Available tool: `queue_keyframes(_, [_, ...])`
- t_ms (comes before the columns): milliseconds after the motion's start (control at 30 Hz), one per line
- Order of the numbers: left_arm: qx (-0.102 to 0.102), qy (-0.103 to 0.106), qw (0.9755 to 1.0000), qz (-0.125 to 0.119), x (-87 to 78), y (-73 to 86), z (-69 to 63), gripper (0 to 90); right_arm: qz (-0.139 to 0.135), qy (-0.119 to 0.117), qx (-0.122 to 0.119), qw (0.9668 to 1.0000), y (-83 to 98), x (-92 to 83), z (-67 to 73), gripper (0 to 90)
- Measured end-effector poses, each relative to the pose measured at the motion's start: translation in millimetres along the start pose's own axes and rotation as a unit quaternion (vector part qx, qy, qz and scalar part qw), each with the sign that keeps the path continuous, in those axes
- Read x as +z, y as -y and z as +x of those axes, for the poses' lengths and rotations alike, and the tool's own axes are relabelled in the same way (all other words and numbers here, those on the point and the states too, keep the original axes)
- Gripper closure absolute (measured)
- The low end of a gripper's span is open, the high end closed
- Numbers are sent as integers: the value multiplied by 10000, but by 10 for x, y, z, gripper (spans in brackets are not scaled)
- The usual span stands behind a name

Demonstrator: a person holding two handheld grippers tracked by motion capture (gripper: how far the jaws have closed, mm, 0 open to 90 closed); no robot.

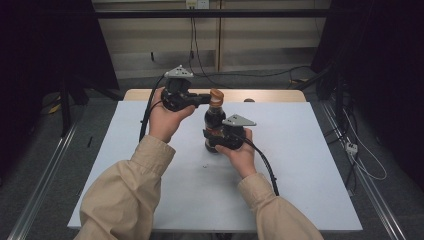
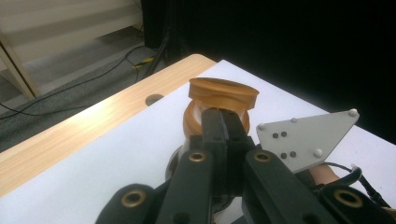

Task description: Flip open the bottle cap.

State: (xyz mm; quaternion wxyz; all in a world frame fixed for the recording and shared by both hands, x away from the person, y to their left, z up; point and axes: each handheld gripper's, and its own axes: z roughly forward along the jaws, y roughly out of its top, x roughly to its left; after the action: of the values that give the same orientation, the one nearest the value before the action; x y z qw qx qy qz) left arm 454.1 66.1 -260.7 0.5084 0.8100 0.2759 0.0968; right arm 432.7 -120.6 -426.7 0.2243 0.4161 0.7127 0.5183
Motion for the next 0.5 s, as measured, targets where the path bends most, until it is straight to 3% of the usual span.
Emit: queue_keyframes(500, [18, 12, 10000, 2, 0, -26, -11, 900, 1, 14, -9, 10000, 15, 1, 1, 299])
